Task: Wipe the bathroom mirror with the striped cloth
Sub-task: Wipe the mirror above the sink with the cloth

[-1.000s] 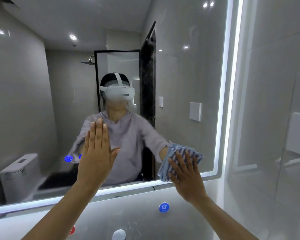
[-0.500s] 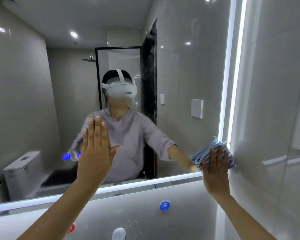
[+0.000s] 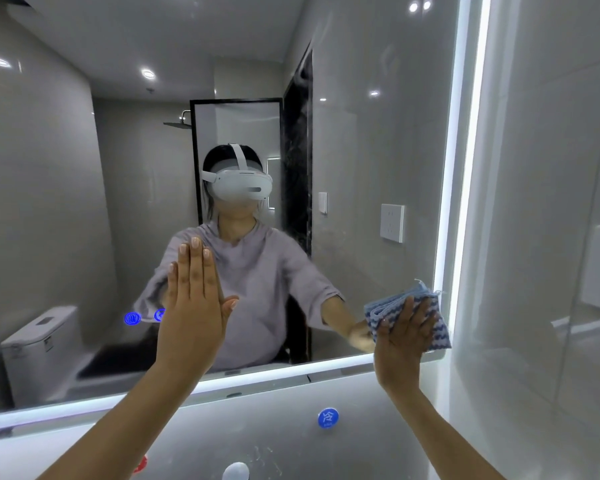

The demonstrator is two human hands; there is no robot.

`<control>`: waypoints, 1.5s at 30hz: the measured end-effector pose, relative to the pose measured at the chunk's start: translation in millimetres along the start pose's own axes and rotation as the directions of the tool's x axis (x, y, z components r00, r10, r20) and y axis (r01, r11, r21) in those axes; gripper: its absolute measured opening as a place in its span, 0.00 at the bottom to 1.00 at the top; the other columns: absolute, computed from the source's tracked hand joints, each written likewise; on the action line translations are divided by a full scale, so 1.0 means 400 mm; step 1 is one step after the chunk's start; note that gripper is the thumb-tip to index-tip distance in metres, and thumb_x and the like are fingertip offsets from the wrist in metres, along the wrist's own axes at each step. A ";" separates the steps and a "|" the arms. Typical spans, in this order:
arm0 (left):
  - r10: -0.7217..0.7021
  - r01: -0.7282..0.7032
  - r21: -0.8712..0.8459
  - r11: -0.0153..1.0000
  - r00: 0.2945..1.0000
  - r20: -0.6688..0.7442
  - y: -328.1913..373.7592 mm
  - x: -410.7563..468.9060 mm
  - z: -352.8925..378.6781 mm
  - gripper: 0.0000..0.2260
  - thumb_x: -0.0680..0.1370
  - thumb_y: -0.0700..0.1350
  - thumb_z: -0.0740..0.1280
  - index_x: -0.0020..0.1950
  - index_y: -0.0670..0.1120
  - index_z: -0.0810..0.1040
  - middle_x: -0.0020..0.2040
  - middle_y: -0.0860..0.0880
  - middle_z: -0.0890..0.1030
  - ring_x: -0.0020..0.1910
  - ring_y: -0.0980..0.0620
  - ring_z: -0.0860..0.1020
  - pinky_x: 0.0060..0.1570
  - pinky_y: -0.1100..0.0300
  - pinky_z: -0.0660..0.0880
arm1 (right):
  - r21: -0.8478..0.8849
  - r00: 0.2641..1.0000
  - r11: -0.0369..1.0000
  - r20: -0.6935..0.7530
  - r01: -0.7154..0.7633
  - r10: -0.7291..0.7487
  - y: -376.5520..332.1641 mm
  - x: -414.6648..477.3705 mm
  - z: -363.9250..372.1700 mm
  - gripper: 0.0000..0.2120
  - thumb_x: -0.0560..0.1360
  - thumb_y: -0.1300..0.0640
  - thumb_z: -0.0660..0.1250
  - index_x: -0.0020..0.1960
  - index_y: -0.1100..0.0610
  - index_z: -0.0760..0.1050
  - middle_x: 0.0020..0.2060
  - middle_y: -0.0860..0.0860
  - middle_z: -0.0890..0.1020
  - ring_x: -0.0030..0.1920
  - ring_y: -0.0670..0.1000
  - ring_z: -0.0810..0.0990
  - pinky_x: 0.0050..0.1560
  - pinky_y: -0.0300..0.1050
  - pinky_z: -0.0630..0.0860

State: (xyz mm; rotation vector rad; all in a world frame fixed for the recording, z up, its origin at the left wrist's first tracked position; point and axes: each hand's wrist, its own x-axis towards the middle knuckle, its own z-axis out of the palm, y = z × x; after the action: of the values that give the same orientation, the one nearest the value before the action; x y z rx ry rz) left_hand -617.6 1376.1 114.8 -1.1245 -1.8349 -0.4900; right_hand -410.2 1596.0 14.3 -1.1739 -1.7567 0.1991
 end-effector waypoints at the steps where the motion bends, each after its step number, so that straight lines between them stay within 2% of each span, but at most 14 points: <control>1: -0.002 0.002 -0.001 1.000 1.000 0.007 0.000 0.000 0.000 0.34 0.78 0.56 0.49 0.73 0.30 0.54 0.74 0.31 0.55 0.73 0.33 0.53 0.70 0.39 0.58 | 0.007 1.000 1.000 -0.001 0.006 -0.006 -0.014 -0.003 0.004 0.39 0.76 0.36 0.29 0.76 0.62 0.45 0.75 0.64 0.47 0.75 0.65 0.43 0.74 0.66 0.44; 3: -0.001 0.001 0.001 1.000 1.000 0.016 -0.001 -0.001 0.000 0.34 0.78 0.56 0.48 0.73 0.30 0.53 0.74 0.31 0.55 0.73 0.33 0.53 0.71 0.40 0.57 | 0.038 0.999 0.999 -0.014 0.037 -0.037 -0.047 -0.012 0.011 0.38 0.77 0.36 0.30 0.77 0.61 0.40 0.75 0.64 0.45 0.75 0.66 0.43 0.73 0.66 0.43; 5: -0.003 0.003 -0.001 1.000 1.000 0.019 0.000 -0.001 -0.003 0.34 0.78 0.56 0.48 0.73 0.31 0.53 0.74 0.31 0.54 0.74 0.33 0.53 0.71 0.41 0.57 | 0.046 0.995 0.994 -0.032 0.098 -0.096 -0.090 -0.023 0.012 0.34 0.77 0.36 0.31 0.75 0.56 0.31 0.75 0.62 0.42 0.75 0.65 0.42 0.74 0.64 0.41; 9: -0.009 0.010 -0.009 1.000 1.000 0.025 0.004 -0.002 -0.011 0.34 0.78 0.56 0.49 0.73 0.30 0.53 0.74 0.31 0.55 0.74 0.34 0.52 0.71 0.41 0.57 | 0.016 0.954 0.955 -0.036 0.297 -0.297 -0.175 -0.045 0.017 0.30 0.78 0.38 0.33 0.74 0.51 0.27 0.74 0.54 0.29 0.75 0.64 0.37 0.73 0.64 0.36; 13: -0.026 0.027 -0.010 1.000 0.998 0.051 0.008 -0.003 -0.017 0.34 0.78 0.56 0.47 0.73 0.31 0.52 0.75 0.32 0.52 0.74 0.34 0.51 0.72 0.41 0.56 | -0.055 0.888 0.889 -0.050 0.455 -0.458 -0.244 -0.071 0.036 0.30 0.80 0.41 0.38 0.75 0.54 0.30 0.74 0.53 0.29 0.75 0.64 0.38 0.72 0.66 0.40; 15: -0.027 0.027 -0.015 1.000 0.998 0.059 0.008 -0.003 -0.020 0.34 0.78 0.56 0.46 0.73 0.31 0.52 0.74 0.32 0.52 0.74 0.34 0.51 0.71 0.40 0.57 | -0.071 0.832 0.832 -0.041 0.549 -0.553 -0.283 -0.083 0.044 0.31 0.81 0.42 0.42 0.76 0.52 0.31 0.75 0.53 0.32 0.75 0.62 0.38 0.72 0.65 0.40; 17: -0.024 0.025 -0.021 0.999 0.998 0.066 0.008 -0.003 -0.022 0.34 0.77 0.57 0.46 0.73 0.31 0.51 0.74 0.31 0.52 0.74 0.34 0.51 0.71 0.40 0.57 | -0.121 0.785 0.783 -0.044 0.610 -0.619 -0.325 -0.085 0.046 0.30 0.81 0.42 0.46 0.78 0.51 0.40 0.77 0.54 0.40 0.76 0.61 0.38 0.73 0.63 0.39; 20: -0.018 0.020 -0.021 1.000 0.998 0.067 0.005 -0.003 -0.023 0.35 0.77 0.57 0.46 0.73 0.31 0.53 0.74 0.32 0.53 0.74 0.34 0.53 0.71 0.40 0.58 | -0.209 0.760 0.746 -0.020 0.632 -0.649 -0.362 -0.079 0.043 0.29 0.80 0.41 0.50 0.77 0.52 0.52 0.77 0.55 0.50 0.76 0.59 0.40 0.73 0.65 0.40; 23: -0.024 0.026 -0.025 0.999 0.997 0.078 0.000 -0.004 -0.021 0.36 0.77 0.60 0.43 0.74 0.33 0.51 0.75 0.33 0.51 0.74 0.35 0.51 0.72 0.42 0.55 | -0.232 0.728 0.705 0.019 0.670 -0.685 -0.345 -0.064 0.038 0.29 0.80 0.40 0.48 0.78 0.50 0.52 0.77 0.54 0.49 0.77 0.59 0.46 0.74 0.64 0.42; 26: -0.024 0.026 -0.029 0.999 0.996 0.091 -0.004 -0.007 -0.016 0.37 0.78 0.62 0.37 0.75 0.34 0.49 0.76 0.34 0.49 0.75 0.36 0.49 0.73 0.42 0.54 | -0.229 0.668 0.642 0.049 0.731 -0.743 -0.309 -0.033 0.025 0.28 0.81 0.40 0.46 0.78 0.48 0.48 0.78 0.51 0.46 0.77 0.59 0.44 0.74 0.62 0.43; 28: -0.021 0.023 -0.025 0.999 0.996 0.086 -0.003 -0.007 -0.013 0.37 0.78 0.62 0.37 0.74 0.33 0.50 0.76 0.34 0.50 0.75 0.36 0.49 0.72 0.42 0.56 | -0.242 0.652 0.624 0.053 0.743 -0.756 -0.283 -0.005 0.014 0.28 0.81 0.40 0.46 0.78 0.47 0.48 0.78 0.50 0.45 0.77 0.58 0.44 0.74 0.62 0.45; 34: -0.012 0.013 -0.014 1.000 0.999 0.045 -0.001 -0.005 -0.005 0.35 0.79 0.60 0.41 0.74 0.32 0.52 0.75 0.33 0.52 0.75 0.35 0.51 0.71 0.41 0.58 | -0.266 0.672 0.649 -0.005 0.713 -0.740 -0.199 0.073 -0.033 0.28 0.81 0.39 0.46 0.78 0.47 0.48 0.78 0.51 0.47 0.77 0.60 0.46 0.75 0.61 0.41; 41: 0.001 -0.001 0.010 1.000 1.000 0.016 -0.005 -0.005 0.012 0.34 0.80 0.58 0.42 0.74 0.31 0.51 0.75 0.33 0.50 0.75 0.36 0.49 0.72 0.41 0.55 | -0.281 0.753 0.720 0.016 0.635 -0.658 -0.075 0.156 -0.089 0.30 0.81 0.39 0.43 0.78 0.51 0.43 0.78 0.55 0.44 0.77 0.62 0.46 0.74 0.65 0.47; 45: 0.004 -0.004 0.021 1.000 1.000 -0.002 -0.004 -0.006 0.016 0.34 0.79 0.57 0.47 0.74 0.31 0.51 0.76 0.33 0.50 0.76 0.37 0.48 0.72 0.41 0.54 | -0.268 0.828 0.792 0.042 0.548 -0.559 -0.008 0.190 -0.119 0.32 0.80 0.37 0.40 0.78 0.52 0.41 0.77 0.57 0.44 0.76 0.63 0.43 0.74 0.64 0.43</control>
State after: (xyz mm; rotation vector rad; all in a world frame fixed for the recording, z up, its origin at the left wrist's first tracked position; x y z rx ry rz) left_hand -621.8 1378.7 109.7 -1.1137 -1.8319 -0.4685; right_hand -379.0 1636.8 88.3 -0.7805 -2.0581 -0.4302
